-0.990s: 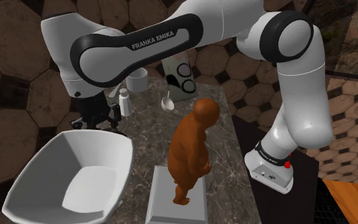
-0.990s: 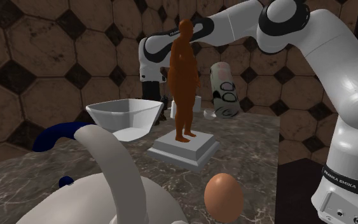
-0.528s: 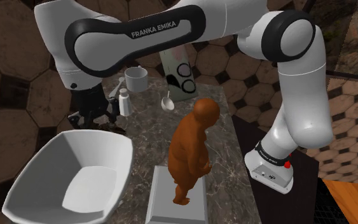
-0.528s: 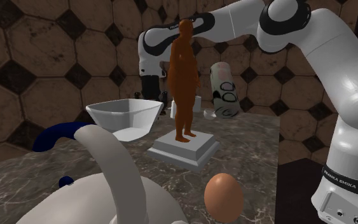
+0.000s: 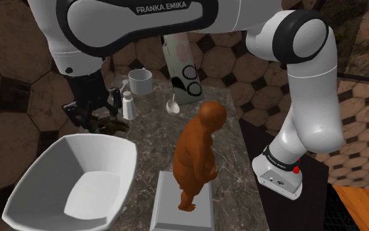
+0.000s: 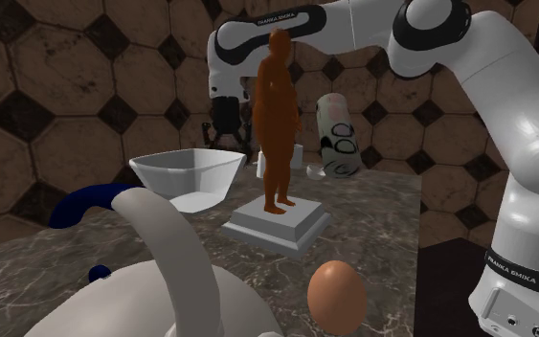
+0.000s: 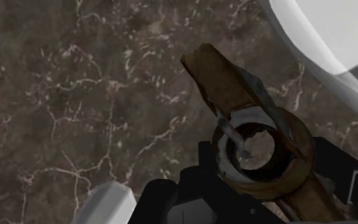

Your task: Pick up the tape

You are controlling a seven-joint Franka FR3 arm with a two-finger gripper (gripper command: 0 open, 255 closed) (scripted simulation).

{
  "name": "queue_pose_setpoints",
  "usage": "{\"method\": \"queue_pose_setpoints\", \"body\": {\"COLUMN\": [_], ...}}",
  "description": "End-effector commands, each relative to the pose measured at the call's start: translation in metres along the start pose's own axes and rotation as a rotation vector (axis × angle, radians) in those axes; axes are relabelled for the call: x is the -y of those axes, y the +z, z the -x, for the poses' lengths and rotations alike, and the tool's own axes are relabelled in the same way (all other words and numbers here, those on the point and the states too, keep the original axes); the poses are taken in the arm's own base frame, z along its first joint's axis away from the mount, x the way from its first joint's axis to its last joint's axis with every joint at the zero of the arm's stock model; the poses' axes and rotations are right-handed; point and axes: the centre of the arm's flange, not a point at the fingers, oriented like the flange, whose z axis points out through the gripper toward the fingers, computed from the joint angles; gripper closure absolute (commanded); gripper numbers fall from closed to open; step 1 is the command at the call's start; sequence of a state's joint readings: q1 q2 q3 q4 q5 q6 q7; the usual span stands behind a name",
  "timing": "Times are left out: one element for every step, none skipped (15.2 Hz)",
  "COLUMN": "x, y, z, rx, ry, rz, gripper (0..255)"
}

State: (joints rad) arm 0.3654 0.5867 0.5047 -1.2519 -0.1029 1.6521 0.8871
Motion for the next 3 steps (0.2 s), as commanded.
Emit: {"method": "queue_pose_setpoints", "body": {"x": [0.0002,0.0002,0.0002], "y": [-0.0097,-0.0104,-0.0104], "z": [0.0038,0.004,0.0039], "rx": [0.0,0.0,0.0], "ry": [0.0,0.0,0.0], "rz": [0.0,0.0,0.0], "gripper": [255,255,255]}}
